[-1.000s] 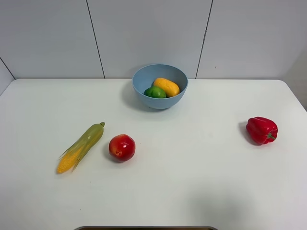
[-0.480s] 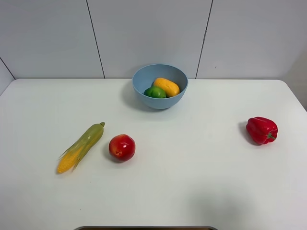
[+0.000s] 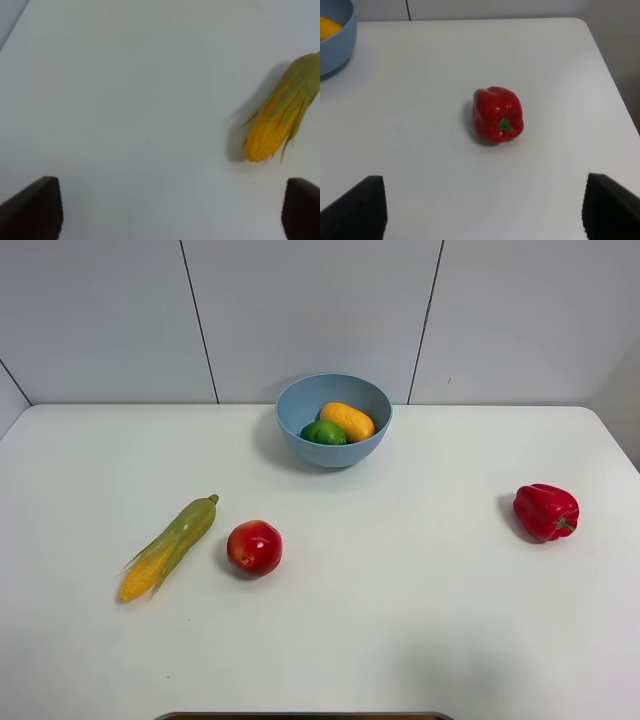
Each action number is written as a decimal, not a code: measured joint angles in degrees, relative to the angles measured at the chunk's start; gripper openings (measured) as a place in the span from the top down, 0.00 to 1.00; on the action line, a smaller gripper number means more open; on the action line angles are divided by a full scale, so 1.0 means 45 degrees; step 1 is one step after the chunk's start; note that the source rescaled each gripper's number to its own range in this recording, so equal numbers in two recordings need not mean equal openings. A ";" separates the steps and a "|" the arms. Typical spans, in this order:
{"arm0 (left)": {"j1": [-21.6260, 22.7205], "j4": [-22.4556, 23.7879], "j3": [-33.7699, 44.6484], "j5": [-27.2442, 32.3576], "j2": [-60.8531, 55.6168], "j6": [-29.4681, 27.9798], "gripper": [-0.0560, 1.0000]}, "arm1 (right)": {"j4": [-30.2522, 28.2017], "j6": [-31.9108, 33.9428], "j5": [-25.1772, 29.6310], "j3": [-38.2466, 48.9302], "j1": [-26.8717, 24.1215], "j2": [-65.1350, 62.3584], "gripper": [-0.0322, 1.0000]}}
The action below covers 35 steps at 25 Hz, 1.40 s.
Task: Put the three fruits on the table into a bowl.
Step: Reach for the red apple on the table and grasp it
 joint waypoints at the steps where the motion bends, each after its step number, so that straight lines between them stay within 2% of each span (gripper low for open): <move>1: 0.0000 0.0000 0.0000 0.0000 0.0000 0.0000 0.28 | 0.0000 0.0000 0.0000 0.0000 0.0000 0.0000 0.41; 3: 0.0000 -0.0088 0.0000 -0.0013 0.0000 0.0000 0.28 | 0.0000 0.0000 0.0000 0.0000 0.0000 0.0000 0.41; 7: 0.0000 -0.1202 -0.0502 -0.0728 0.0000 0.0000 0.28 | 0.0000 0.0000 0.0000 0.0000 0.0000 0.0000 0.41; 10: 0.0000 -0.1520 -0.1236 -0.0766 0.0428 0.0223 0.28 | 0.0000 0.0000 0.0000 0.0000 0.0000 0.0000 0.41; 15: 0.0000 -0.1633 -0.2810 0.0129 0.2641 0.1417 0.28 | 0.0000 0.0000 0.0000 0.0000 0.0000 0.0000 0.41; 18: 0.0000 -0.2044 -0.3959 0.0573 0.4204 0.1832 0.28 | 0.0000 0.0000 0.0000 0.0000 0.0000 0.0000 0.41; 22: 0.0000 -0.2758 -0.5308 0.0592 0.6279 0.2431 0.28 | 0.0000 0.0000 0.0000 0.0000 0.0000 0.0000 0.41; 27: 0.0000 -0.2977 -0.6524 0.0417 0.8698 0.3181 0.33 | 0.0000 0.0000 0.0000 0.0000 0.0000 0.0000 0.41; 35: 0.0000 -0.4280 -0.7262 0.0154 1.1545 0.5046 0.36 | 0.0000 0.0000 0.0000 0.0000 0.0000 0.0000 0.41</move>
